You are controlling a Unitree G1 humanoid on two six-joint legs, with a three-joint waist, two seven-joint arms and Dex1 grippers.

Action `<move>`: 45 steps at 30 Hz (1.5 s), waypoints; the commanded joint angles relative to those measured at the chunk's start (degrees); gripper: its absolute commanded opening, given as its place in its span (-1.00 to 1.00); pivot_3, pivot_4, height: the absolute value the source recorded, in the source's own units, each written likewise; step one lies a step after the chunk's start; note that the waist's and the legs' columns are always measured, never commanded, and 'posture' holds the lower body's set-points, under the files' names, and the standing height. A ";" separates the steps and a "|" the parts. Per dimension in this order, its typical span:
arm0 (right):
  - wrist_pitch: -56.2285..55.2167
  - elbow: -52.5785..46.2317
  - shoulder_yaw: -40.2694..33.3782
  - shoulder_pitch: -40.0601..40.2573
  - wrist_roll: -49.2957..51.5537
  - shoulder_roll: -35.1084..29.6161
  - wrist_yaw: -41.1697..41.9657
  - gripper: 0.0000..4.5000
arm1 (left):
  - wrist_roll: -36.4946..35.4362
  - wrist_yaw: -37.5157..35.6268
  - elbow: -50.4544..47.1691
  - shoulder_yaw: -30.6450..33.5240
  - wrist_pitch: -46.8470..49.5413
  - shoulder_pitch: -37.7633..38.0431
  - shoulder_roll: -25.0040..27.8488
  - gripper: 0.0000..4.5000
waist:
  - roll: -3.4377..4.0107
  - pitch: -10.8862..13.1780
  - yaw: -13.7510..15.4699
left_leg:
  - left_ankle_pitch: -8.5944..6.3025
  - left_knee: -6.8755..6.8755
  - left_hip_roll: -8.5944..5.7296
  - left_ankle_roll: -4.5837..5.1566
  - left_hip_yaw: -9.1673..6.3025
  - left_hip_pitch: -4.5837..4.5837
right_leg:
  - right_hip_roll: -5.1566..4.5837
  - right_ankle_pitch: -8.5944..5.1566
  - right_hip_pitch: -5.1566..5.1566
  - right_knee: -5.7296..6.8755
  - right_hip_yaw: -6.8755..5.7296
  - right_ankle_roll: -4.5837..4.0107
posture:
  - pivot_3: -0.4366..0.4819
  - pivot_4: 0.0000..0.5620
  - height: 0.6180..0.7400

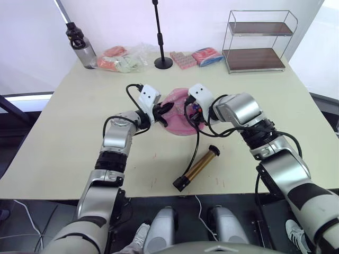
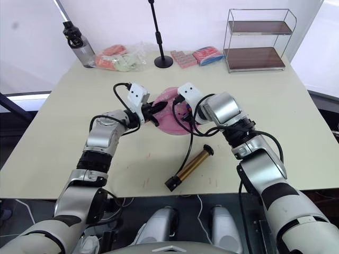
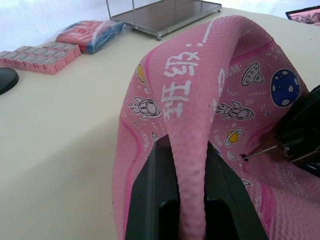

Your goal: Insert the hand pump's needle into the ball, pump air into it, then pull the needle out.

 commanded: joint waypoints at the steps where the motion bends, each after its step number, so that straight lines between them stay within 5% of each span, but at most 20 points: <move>1: 0.01 4.41 1.92 0.18 -2.43 1.17 -0.79 -0.85 | -0.88 -2.27 -0.99 -2.53 2.57 1.87 -1.82 -0.99 | 0.00 -0.03 -0.08 | 0.00 -0.01 0.00 0.00 0.00 0.01 | 0.00 0.00 0.00 0.00 0.00 0.00 | -0.05 -0.47 1.00; 45: -8.71 23.34 -4.77 -14.86 -7.52 13.65 4.52 -0.85 | -0.24 -4.60 -1.67 -4.86 4.67 5.04 -5.38 -0.99 | 0.10 -0.83 -1.37 | -0.01 -0.32 0.07 -0.01 -0.10 0.38 | 0.00 -0.12 0.10 -0.03 0.18 -0.11 | -0.05 -0.47 1.00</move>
